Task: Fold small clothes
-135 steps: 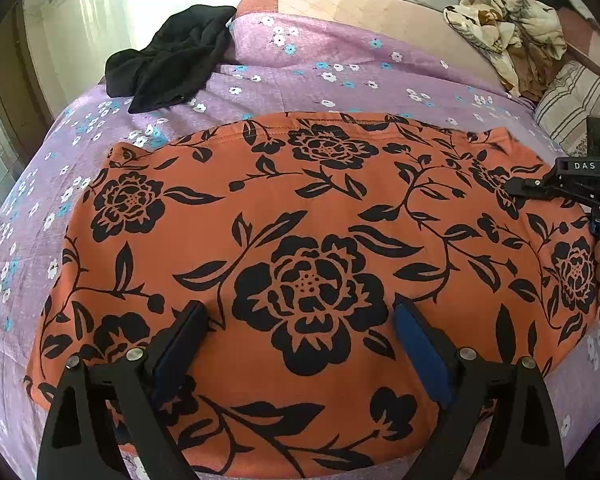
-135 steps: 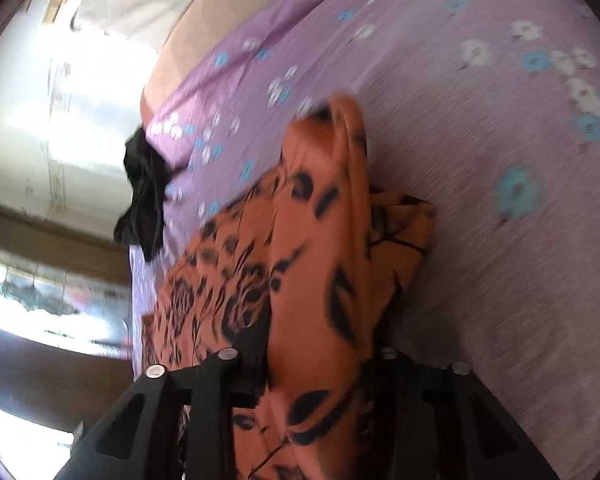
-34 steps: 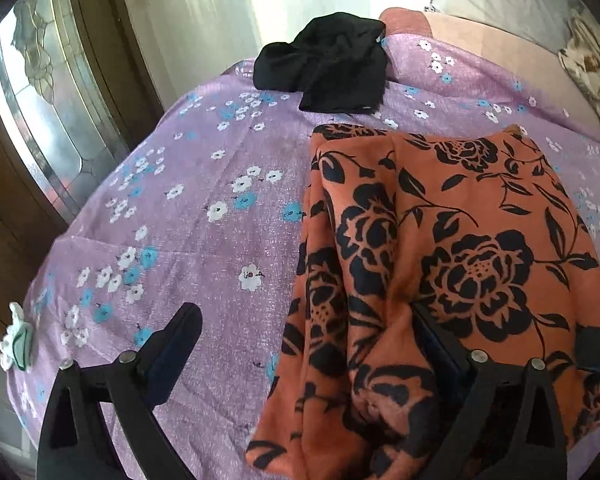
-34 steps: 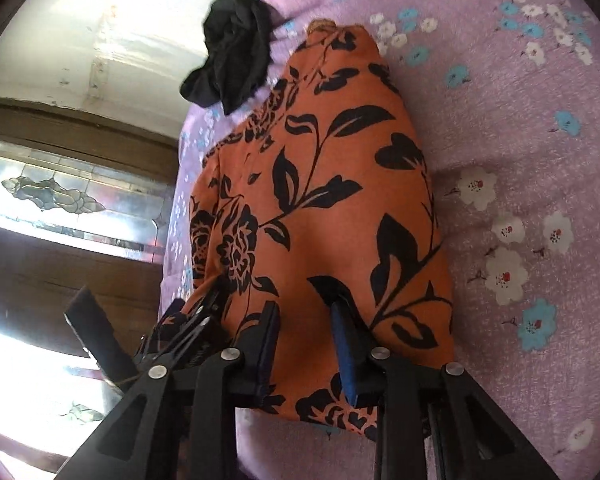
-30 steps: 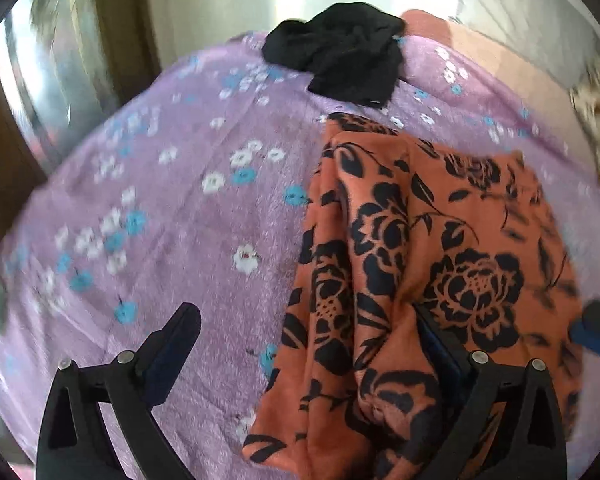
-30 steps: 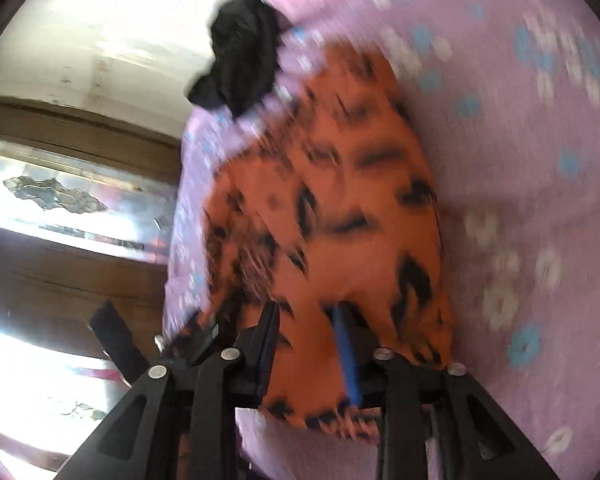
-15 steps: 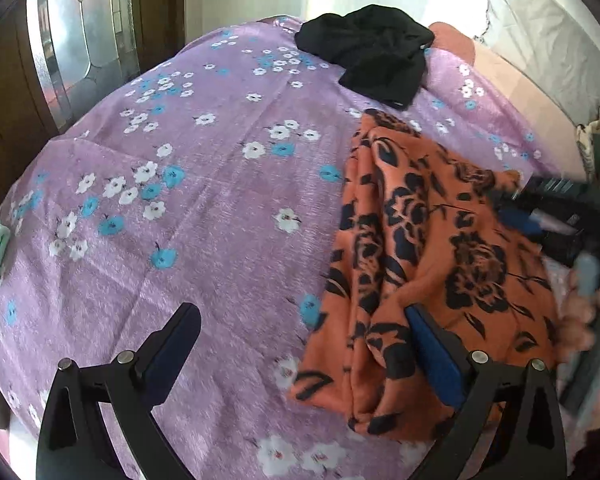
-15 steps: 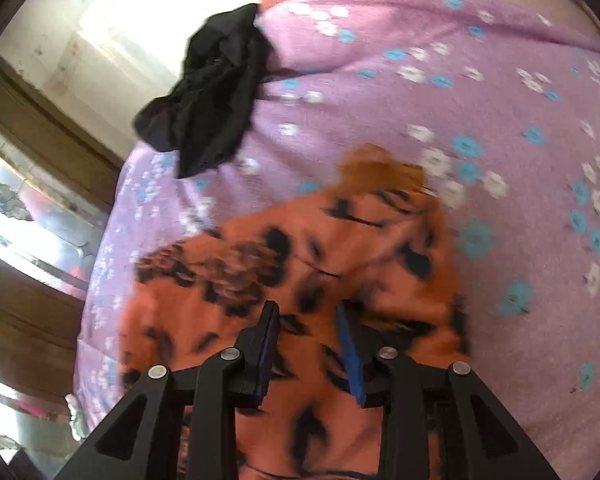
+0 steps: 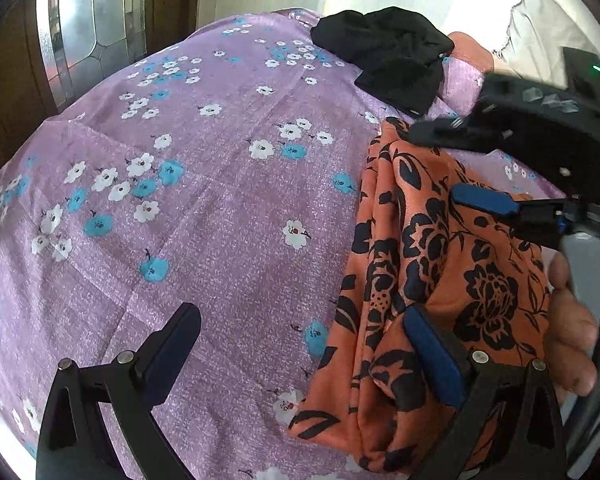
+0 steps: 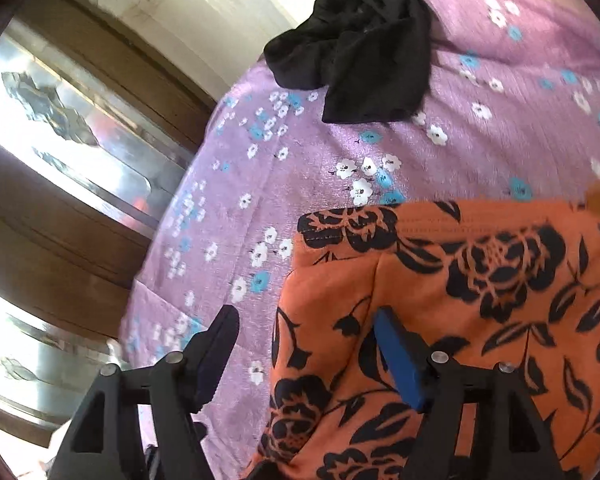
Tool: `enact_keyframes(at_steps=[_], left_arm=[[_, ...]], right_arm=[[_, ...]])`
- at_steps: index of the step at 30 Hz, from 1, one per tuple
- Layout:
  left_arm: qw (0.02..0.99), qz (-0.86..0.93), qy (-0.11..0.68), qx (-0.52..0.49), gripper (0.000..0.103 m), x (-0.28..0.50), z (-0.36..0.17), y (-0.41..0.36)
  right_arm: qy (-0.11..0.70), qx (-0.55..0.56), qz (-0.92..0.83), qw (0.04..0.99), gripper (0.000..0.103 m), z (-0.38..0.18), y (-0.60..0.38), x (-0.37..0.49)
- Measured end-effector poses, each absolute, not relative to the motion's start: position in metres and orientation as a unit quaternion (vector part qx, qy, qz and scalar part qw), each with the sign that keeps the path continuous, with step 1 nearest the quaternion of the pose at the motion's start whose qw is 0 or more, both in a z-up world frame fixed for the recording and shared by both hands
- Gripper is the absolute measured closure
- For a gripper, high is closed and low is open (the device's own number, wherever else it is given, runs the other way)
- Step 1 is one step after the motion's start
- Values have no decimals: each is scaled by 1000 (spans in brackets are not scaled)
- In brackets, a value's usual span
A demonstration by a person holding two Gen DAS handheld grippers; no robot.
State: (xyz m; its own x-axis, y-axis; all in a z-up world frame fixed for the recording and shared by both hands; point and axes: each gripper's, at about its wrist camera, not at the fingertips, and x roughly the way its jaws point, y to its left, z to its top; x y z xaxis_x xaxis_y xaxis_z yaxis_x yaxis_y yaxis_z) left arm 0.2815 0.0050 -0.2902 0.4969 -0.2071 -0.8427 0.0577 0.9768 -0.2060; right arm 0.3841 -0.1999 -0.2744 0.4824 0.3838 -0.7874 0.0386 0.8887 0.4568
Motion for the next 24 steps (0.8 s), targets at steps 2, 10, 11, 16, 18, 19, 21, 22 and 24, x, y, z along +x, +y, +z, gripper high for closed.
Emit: enact_keyframes(at_steps=[2,10,11,16,18,19,21,22,24], left_arm=[[862,-76,495,-76,1,279,-288,4],[863,-77,493,-82,1,273,-284,8],[865,-76,489,-82,1,272,-282,9],[891,-41,450,-51,1,269,-268,13],[894,-18,446,-36,2,273,-268,14],[891,-14,451,-36,2,276,-270,15],[880,-6,474,-33,2,281,-280,16],[877,-6,480,-35,2,283,-282,17],[876,-7,481,-47,2,283,-281,21]], right_arm=[[534,176,94,822,30,-282,-190,391],[517,110,73,846,89,-267,-182,388],[509,132,70,848,90,-262,-189,386],[470,211,24,857,90,-254,-218,390],[474,258,39,841,90,-273,-219,401],[483,283,58,826,90,-287,-218,408],[491,315,70,809,87,-301,-217,413],[480,338,74,806,84,-300,-222,411],[473,389,97,784,72,-295,-233,404]])
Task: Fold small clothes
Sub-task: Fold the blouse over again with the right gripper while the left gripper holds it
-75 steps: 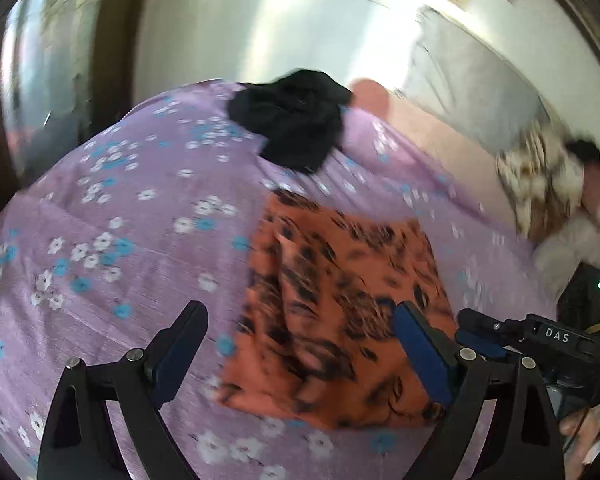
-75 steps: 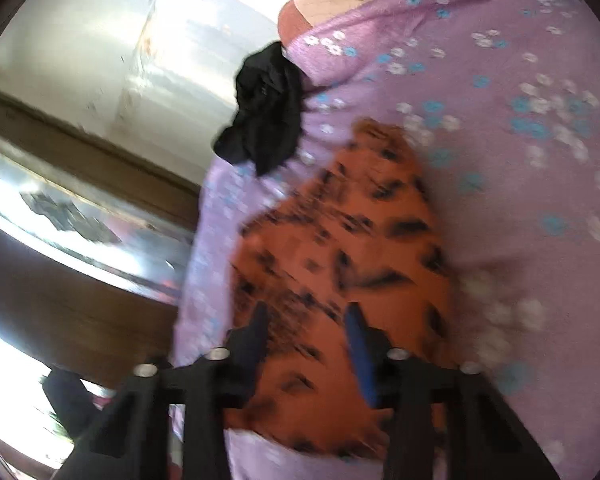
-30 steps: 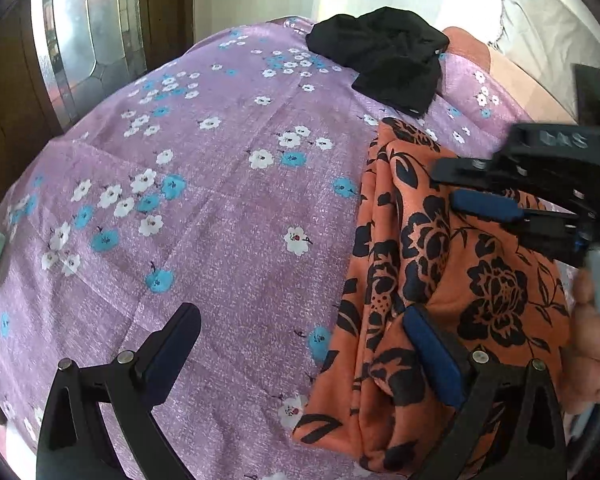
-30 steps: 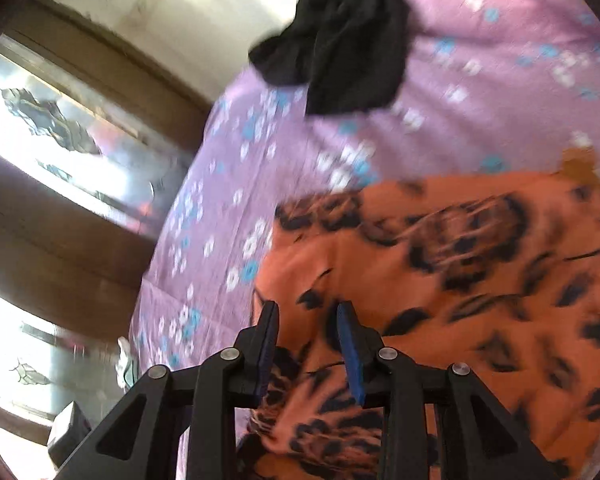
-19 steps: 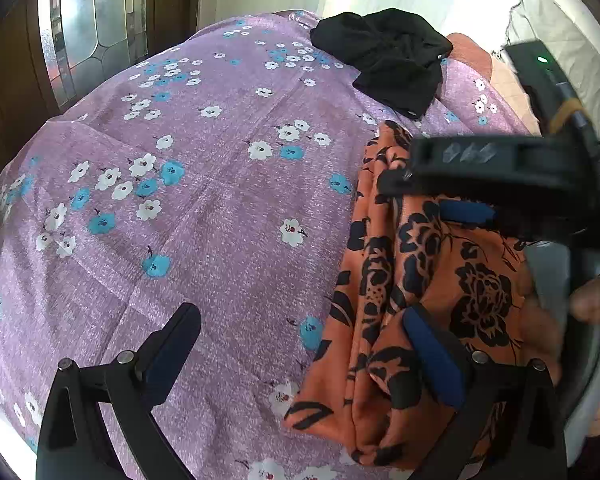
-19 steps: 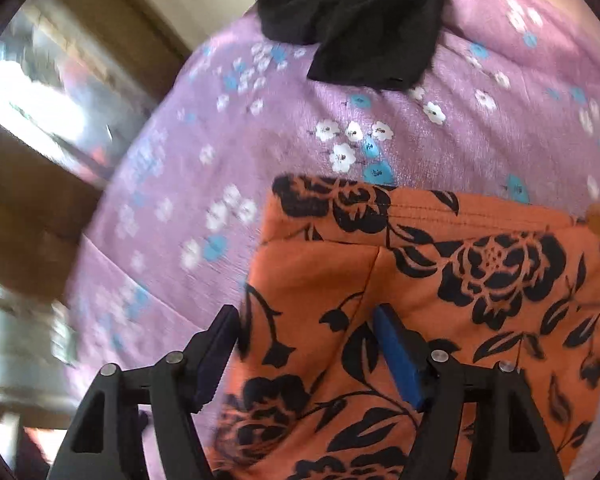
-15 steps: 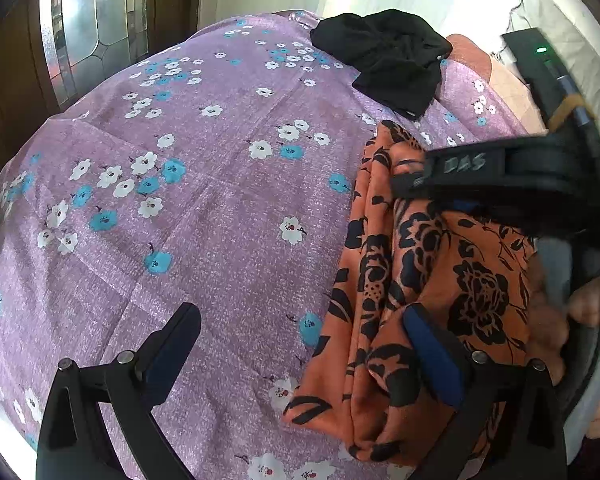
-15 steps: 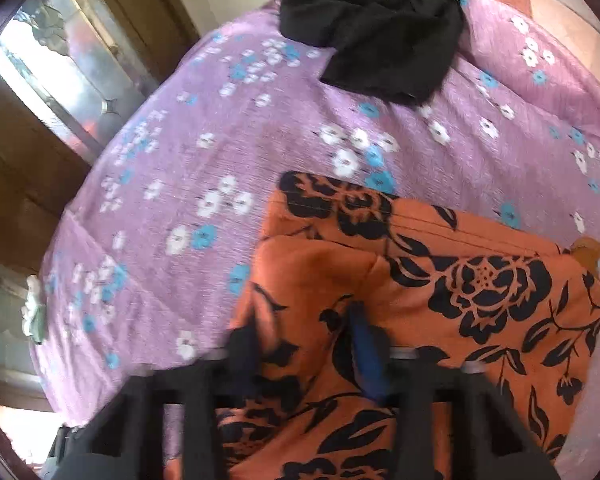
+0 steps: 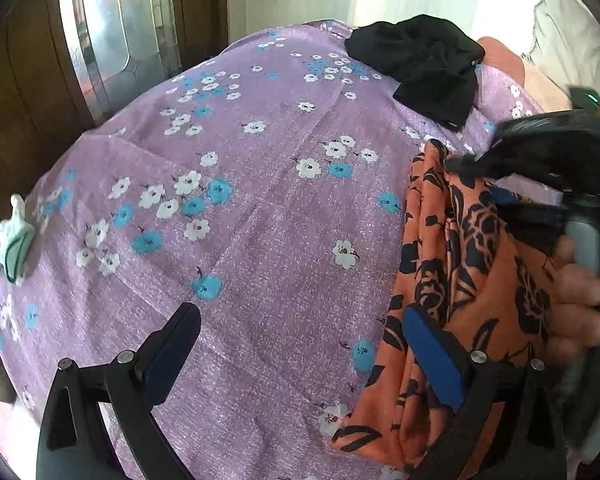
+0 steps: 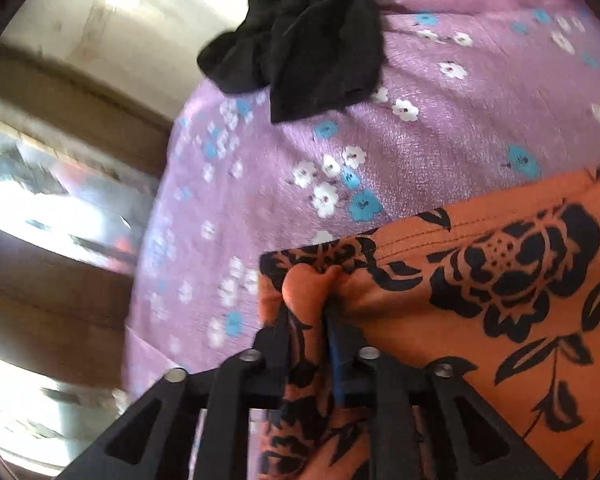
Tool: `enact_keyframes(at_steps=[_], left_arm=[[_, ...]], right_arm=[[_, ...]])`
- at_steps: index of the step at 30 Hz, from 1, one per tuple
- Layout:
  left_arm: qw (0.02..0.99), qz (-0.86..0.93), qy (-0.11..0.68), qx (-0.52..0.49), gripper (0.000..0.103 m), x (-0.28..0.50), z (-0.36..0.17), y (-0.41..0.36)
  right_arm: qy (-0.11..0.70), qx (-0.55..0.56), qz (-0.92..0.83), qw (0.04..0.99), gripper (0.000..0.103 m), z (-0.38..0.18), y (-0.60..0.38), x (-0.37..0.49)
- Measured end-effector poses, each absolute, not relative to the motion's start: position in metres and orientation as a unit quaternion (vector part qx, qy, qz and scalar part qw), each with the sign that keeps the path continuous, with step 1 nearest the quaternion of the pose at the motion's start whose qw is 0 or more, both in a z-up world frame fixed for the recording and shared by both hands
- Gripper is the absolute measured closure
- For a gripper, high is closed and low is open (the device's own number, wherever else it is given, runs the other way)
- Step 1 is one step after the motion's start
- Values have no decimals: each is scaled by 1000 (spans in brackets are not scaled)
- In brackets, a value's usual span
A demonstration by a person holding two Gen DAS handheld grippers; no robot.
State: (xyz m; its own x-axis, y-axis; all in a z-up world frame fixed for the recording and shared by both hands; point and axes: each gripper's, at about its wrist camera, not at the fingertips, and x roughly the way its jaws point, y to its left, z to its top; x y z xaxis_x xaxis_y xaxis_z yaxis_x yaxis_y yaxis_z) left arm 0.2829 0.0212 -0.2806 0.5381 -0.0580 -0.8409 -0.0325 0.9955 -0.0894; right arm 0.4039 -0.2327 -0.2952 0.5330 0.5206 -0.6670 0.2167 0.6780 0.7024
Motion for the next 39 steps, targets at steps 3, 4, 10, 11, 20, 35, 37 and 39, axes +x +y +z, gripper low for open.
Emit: enact_keyframes(at_steps=[3,4,10,11,20,35,37,39], left_arm=[[891,-7,449,-64,2,275,-266,25],[895,-10,441,-66,2,273,-262,25],[912,-56,404,-42,2,256,-245,-9],[913,-59,403,-33,2,254,-244,-15],[893,-22,444,66,1,262,-284,-48],[893,-40,443,70,0,271,-289,-50],[894,-46,441,67,0,270,-290,-48],[893,-51,443,62,0,271,-291,-46]], right_arm=[[445,425,127,778,34,-276,-252,382],[432,410,124,793,34,-262,-260,368],[416,359,106,829,36,-230,-294,286],[415,354,102,832,40,-232,-299,276],[471,350,51,808,83,-306,-320,217],[479,274,-59,832,80,-307,-341,366],[495,251,-65,830,78,-298,-333,373],[481,231,-42,845,78,-284,-321,375]])
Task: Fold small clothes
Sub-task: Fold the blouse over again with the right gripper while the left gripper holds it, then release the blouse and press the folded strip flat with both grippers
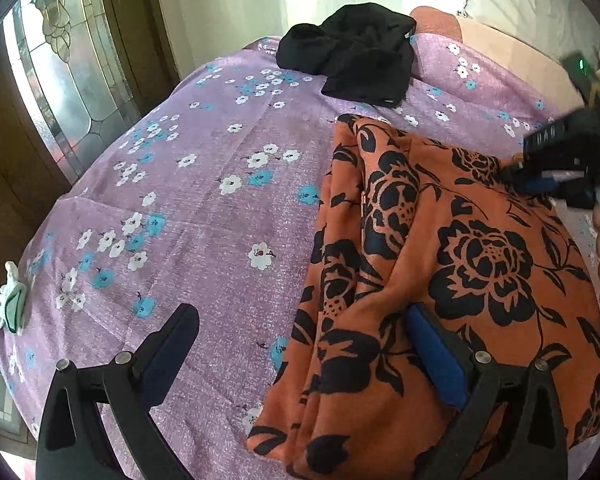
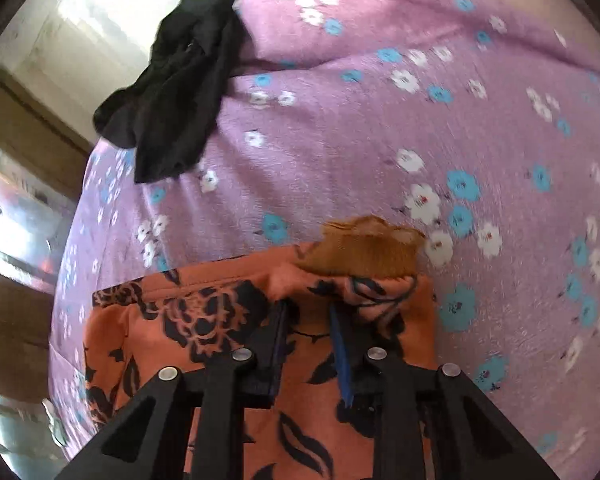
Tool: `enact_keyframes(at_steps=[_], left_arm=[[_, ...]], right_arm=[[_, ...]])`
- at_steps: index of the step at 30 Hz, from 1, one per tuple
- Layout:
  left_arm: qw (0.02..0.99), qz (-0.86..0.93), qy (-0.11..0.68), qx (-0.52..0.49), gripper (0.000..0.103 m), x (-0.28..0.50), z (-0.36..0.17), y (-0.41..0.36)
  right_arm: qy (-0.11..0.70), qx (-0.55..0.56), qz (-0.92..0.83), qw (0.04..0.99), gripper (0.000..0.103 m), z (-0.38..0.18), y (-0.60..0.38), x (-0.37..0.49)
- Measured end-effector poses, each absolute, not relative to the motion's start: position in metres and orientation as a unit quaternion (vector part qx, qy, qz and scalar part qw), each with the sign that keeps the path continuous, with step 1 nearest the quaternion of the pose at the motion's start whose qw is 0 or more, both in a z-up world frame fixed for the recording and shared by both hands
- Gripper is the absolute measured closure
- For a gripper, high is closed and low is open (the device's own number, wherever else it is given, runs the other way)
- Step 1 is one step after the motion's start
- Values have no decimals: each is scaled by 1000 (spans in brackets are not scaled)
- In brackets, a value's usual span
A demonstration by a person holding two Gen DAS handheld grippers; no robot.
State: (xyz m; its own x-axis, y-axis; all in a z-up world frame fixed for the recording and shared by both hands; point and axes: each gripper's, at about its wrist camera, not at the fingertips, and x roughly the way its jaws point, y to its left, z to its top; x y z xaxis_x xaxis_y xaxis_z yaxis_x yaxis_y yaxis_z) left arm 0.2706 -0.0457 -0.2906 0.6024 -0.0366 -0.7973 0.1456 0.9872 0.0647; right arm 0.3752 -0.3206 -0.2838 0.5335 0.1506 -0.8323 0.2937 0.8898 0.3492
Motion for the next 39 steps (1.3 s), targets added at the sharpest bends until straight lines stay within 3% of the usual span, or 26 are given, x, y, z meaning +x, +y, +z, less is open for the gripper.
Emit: enact_keyframes(at_steps=[4,14,24,25,27,28,29,39], left_arm=[[892,-59,445,52,0,271,-291,-43],[891,-66,447,36,0,272,-294,-39],[892,-58,447,15,0,271,-292,-38],[895,-55,443,15,0,269,-290,-39],[902,-55,427,16,0,265,-284,-42],[908,-55,415,19,0,261,-279,-45],[914,-55,402,21,0,257,-273,-47],[949,-67,306,31,0,218,-224,-56]], right_arm=[[464,241,27,852,78,-270,-286,383],[478,249,53,841,78,-300,-250,407],[468,277,68,836,76,-273,-294,320],[465,276,66,839,73,-269,-299,305],[457,274,60,844,56,-261,-311,272],[447,275,58,849,38,-257,-316,254],[438,276,56,854,34,-253,-320,240],[389,321,77,860,34,-241,-340,142]])
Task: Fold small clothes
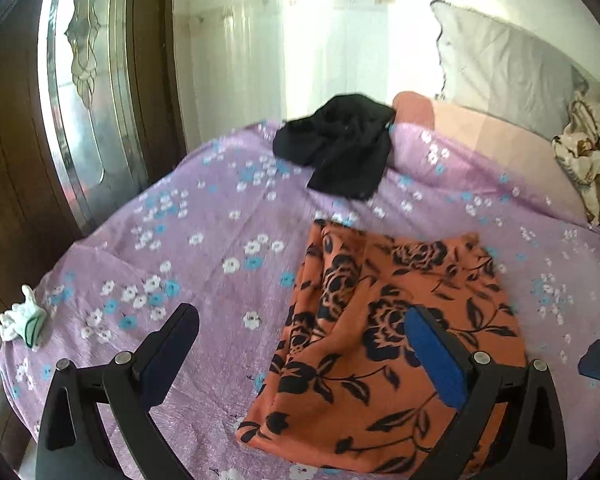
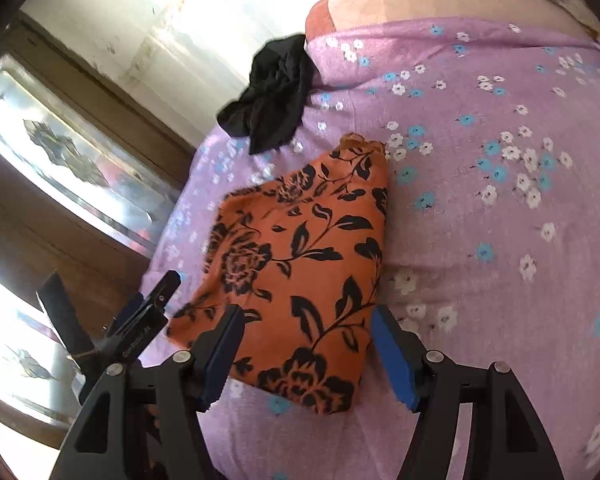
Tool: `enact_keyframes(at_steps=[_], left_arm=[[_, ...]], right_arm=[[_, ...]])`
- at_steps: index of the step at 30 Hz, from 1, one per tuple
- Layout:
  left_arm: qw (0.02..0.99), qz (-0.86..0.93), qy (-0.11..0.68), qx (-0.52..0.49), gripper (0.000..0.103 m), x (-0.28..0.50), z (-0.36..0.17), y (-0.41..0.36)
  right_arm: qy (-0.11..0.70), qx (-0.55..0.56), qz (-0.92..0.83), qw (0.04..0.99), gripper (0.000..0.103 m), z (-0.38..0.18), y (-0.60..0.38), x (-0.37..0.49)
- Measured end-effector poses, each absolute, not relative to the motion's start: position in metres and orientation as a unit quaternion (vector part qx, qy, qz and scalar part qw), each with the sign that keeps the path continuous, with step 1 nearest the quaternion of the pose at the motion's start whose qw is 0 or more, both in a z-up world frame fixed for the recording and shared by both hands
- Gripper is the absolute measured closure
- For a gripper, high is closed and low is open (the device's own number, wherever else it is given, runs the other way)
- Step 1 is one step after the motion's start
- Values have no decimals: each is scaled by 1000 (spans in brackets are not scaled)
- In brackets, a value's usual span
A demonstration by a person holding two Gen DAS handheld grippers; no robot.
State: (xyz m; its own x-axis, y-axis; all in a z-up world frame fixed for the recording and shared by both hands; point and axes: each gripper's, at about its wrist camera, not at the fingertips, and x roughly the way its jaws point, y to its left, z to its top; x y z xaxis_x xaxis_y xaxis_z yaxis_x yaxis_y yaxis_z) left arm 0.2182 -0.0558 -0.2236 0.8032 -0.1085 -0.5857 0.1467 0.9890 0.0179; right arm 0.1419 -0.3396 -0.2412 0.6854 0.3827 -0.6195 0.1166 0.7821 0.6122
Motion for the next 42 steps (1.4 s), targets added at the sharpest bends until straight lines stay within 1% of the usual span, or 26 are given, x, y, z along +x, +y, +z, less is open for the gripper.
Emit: enact_keyframes(at_steps=[4,13,25,28,29,31,37,42], left_arm=[[950,-74,299,46,0,211,-219,-61],[950,-55,299,73,0,213,-226,-55],[947,-38,307,90,0,229,-237,-46],[946,-36,310,88,0,231,-238,-41],[946,-35,311,86,0,232,-239,-40],[945,-35,314,84,0,234,-239,-38],[937,-51,335,78,0,238,-245,-36],[934,-55,345,77,0,240,-248,-38]], right_arm=[[371,345,95,857,34,-242,-334,141],[390,323,110,855,34,-255,-310,160],[386,306,124,861,34,-263,-293,179],[407,316,122,848,34,-275,-291,188],[420,319,115,842,37,-282,-291,192],[442,335,107,825,38,-297,-294,199],[439,317,114,833,36,-292,-290,199],[418,346,113,833,36,-282,-305,194]])
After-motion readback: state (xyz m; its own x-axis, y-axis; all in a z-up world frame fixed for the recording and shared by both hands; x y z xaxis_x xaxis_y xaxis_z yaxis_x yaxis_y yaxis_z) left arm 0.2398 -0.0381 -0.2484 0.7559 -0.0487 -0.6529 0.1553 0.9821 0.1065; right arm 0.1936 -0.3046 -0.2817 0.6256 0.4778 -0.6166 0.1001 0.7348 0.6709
